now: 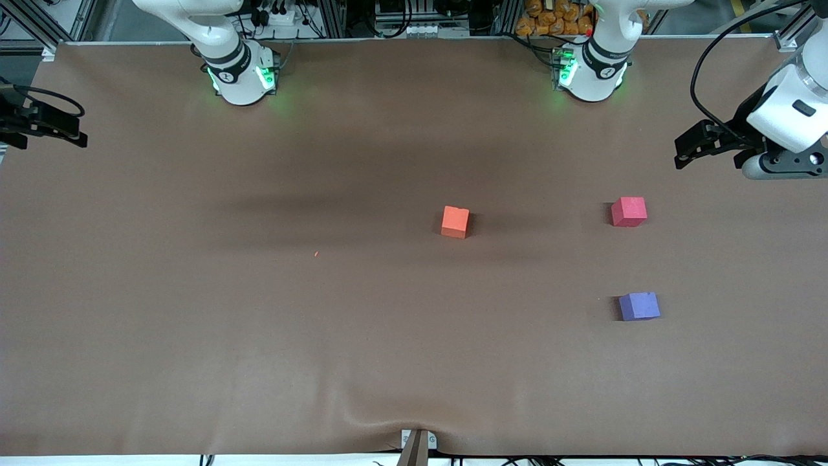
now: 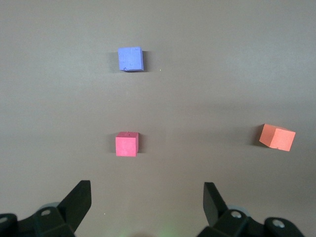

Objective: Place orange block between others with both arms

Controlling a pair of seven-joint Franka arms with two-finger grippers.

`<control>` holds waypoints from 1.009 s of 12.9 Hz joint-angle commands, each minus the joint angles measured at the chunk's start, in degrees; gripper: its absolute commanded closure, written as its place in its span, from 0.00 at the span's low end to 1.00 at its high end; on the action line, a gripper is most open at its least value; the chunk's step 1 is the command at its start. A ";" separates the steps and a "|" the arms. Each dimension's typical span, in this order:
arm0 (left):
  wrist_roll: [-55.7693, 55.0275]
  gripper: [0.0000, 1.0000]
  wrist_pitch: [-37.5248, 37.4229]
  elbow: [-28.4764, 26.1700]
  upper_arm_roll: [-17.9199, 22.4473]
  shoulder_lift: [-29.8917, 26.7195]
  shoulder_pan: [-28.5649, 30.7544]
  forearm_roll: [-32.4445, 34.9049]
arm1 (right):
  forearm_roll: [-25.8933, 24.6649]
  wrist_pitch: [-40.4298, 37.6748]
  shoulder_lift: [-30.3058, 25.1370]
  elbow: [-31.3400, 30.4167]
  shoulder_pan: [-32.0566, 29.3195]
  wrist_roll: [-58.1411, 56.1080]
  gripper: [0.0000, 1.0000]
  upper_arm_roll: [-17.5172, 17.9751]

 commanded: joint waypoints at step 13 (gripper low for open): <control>-0.39 0.00 0.40 0.79 -2.28 0.98 -0.16 -0.81 | 2.23 0.24 -0.32 -0.11 -0.03 -2.46 0.00 -0.84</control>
